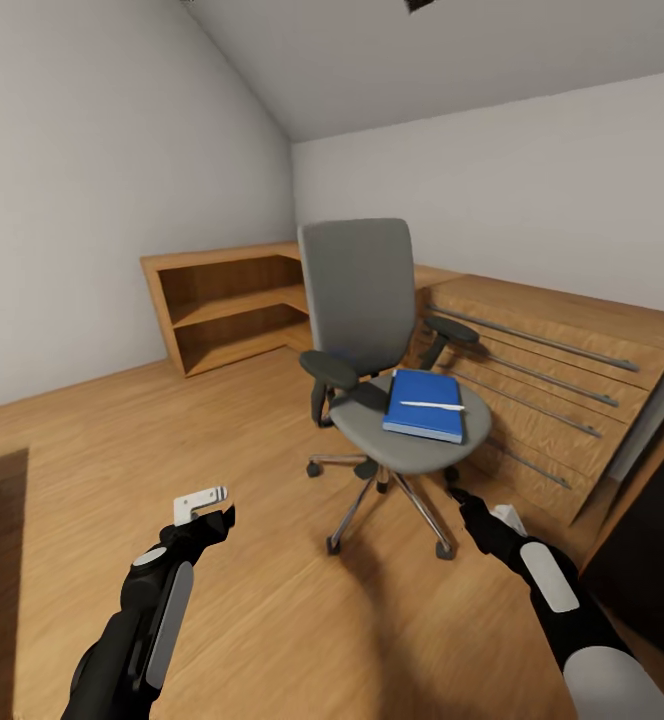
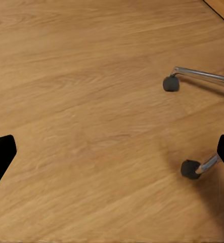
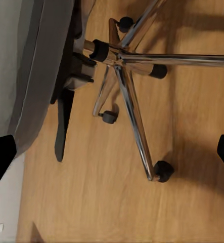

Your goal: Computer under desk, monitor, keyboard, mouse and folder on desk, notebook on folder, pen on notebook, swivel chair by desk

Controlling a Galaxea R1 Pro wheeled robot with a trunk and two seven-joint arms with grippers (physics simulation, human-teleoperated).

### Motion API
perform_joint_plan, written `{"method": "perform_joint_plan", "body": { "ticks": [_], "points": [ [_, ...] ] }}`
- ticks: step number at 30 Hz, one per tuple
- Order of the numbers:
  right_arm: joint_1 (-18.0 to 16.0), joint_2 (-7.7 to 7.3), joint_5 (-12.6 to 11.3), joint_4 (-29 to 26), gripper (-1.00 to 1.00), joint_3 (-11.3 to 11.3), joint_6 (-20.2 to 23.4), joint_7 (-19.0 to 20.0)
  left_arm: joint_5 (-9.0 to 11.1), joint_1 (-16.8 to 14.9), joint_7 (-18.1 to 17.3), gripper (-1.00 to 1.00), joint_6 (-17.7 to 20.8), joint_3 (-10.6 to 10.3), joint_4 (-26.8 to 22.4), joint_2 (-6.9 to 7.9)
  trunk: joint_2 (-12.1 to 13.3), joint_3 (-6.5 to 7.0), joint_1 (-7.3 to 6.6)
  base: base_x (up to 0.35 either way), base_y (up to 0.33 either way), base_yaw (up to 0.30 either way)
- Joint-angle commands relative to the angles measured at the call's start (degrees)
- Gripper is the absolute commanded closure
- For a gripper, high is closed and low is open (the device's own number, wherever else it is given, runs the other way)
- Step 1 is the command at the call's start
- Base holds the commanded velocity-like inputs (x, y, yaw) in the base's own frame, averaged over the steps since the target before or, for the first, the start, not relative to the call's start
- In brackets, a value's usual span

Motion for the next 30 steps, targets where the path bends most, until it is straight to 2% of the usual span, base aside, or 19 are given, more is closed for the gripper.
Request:
{"method": "perform_joint_plan", "body": {
  "ticks": [1, 4, 6, 7, 16, 17, 30],
  "points": [
    [0.0, 0.38, 0.0, 0.0, -1.0, 0.2, 0.3, 0.2, 0.6, 0.0, 0.4, -1.0, 0.2, 0.0, -0.1, -0.03, 0.0, -0.05, -0.04, -0.22, 0.0, 0.0],
    [0.0, 1.01, 0.1, -0.1, -1.0, 1.3, 0.3, 0.2, 0.6, 0.0, 0.4, -1.0, 0.2, 0.0, -0.1, -0.03, 0.0, -0.05, -0.04, -0.148, 0.0, 0.0],
    [0.0, 1.47, 0.2, -0.2, -1.0, 3.3, 0.2, 0.2, 0.6, 0.0, 0.4, -1.0, 0.2, 0.0, -0.1, -0.01, 0.0, -0.05, -0.04, -0.067, 0.0, 0.0],
    [0.0, 1.84, 0.2, -0.4, -1.0, 8.6, 0.0, 0.3, 0.5, 0.0, 0.4, -1.0, 0.2, 0.0, 0.1, 0.08, 0.0, -0.05, -0.04, -0.016, 0.0, 0.0],
    [0.0, 2.13, 0.2, -0.8, -1.0, 17.5, -0.1, 0.4, 0.4, 0.0, 0.4, -1.0, 0.1, 0.0, 0.2, 0.14, 0.0, -0.05, -0.04, -0.006, 0.0, 0.0],
    [0.0, 2.2, 0.2, -1.8, -1.0, 20.1, -0.2, 0.9, 0.4, 0.0, 0.4, -1.0, 0.1, 0.0, 0.2, 0.14, 0.0, -0.05, -0.04, 0.067, 0.0, 0.0],
    [0.0, 2.16, 0.3, -4.6, -1.0, 23.4, -0.7, 2.5, 0.4, 0.0, 0.4, -1.0, 0.1, 0.0, 0.2, 0.15, 0.0, -0.05, -0.04, 0.189, 0.0, 0.0]
  ]
}}
